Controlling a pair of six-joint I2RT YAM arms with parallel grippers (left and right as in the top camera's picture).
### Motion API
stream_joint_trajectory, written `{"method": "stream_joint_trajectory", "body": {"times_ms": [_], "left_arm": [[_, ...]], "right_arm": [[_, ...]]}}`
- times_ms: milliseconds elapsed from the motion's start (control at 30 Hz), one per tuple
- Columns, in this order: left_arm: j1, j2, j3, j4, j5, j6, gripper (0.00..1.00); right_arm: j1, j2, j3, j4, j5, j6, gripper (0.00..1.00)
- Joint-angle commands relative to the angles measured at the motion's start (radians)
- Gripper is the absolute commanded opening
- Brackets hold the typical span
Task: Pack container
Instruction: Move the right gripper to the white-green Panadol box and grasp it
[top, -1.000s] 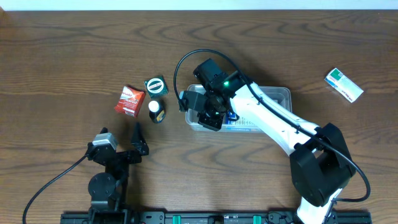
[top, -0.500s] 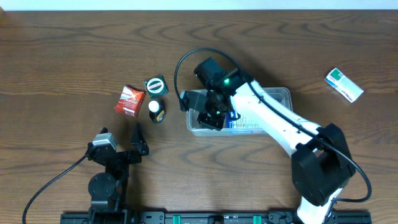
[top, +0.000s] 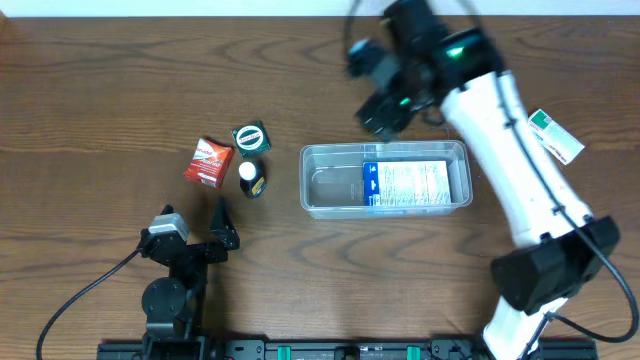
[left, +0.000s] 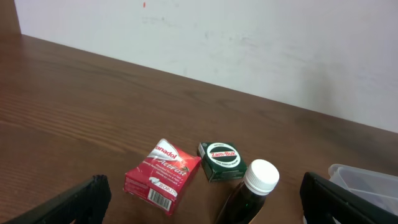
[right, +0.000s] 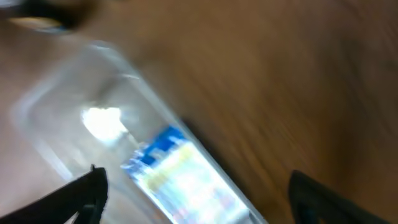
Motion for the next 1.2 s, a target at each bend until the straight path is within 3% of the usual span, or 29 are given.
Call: {"method": "stream_joint_trajectory", "body": {"times_ms": [0,167,333,633,867,1167], "left_arm": [[-0.002,-0.006,-0.022,-0.035,-0.008,0.013,0.98],[-0.002,-0.006,-0.022,-0.035,-0.008,0.013,0.98],[-0.002,-0.006,-0.022,-0.035,-0.008,0.013,0.98],[-0.002,-0.006,-0.022,-0.035,-0.008,0.013,0.98],[-0.002,-0.006,-0.022,-0.035,-0.008,0.013,0.98],[-0.002,-0.006,-0.022,-0.035,-0.008,0.013,0.98]], "right_arm": [[-0.15,-0.003,0.003,-0.005,0.067,0.131,0.94],[-0.337,0.002,-0.029,0.027,-0.01,0.077,0.97],[-0.465,0.024,-0.089,0.111,-0.116,-0.093,0.93],[-0.612,0.061,-0.263,0.327,-0.071,-0.297,0.98],[-0.729,0.112,-0.29,0.42,-0.072,-0.303,0.99],[-0.821,0.236,-0.29,0.41,-0.079,-0.302,0.99]]}}
